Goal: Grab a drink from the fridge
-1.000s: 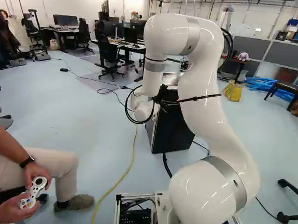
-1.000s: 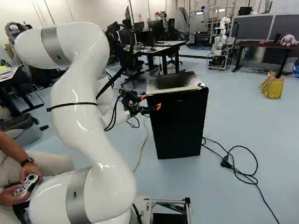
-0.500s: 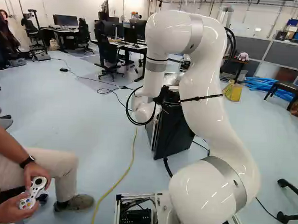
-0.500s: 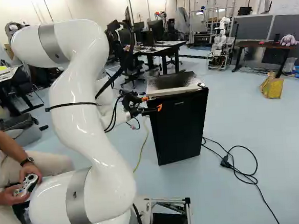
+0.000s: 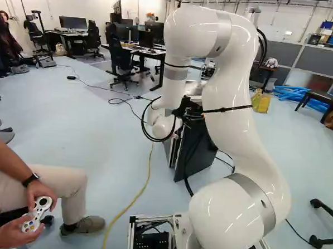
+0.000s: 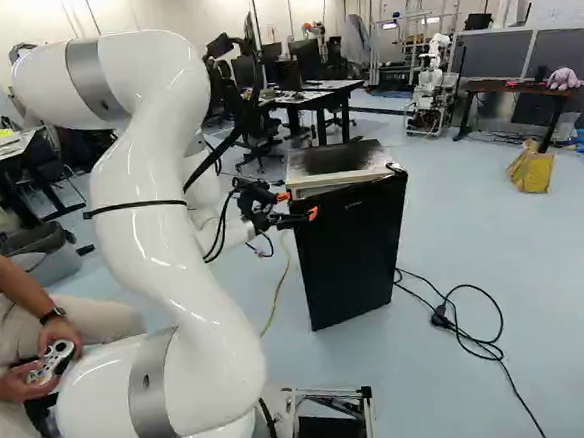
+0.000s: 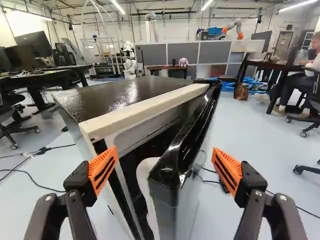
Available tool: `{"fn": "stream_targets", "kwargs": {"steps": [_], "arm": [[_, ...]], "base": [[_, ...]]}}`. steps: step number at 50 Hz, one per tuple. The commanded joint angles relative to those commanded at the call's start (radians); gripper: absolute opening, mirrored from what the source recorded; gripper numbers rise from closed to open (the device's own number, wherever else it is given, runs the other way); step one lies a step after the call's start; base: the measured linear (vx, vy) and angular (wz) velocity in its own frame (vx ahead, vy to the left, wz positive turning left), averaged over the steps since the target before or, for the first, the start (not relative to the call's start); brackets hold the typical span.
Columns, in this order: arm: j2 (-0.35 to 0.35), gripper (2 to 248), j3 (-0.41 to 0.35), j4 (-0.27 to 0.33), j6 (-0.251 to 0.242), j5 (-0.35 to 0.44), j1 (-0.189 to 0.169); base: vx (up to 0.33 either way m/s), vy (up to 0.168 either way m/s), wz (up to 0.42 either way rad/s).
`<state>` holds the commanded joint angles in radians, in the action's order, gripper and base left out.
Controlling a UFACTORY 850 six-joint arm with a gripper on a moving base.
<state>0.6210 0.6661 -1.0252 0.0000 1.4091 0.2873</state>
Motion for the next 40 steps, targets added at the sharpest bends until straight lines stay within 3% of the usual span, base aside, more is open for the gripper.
{"fn": "stream_targets", "kwargs": {"steps": [40], "arm": [[-0.07, 247, -0.119, -0.043, 0.0, 0.0, 0.011]], "base": [[0.0, 0.0, 0.0]]}}
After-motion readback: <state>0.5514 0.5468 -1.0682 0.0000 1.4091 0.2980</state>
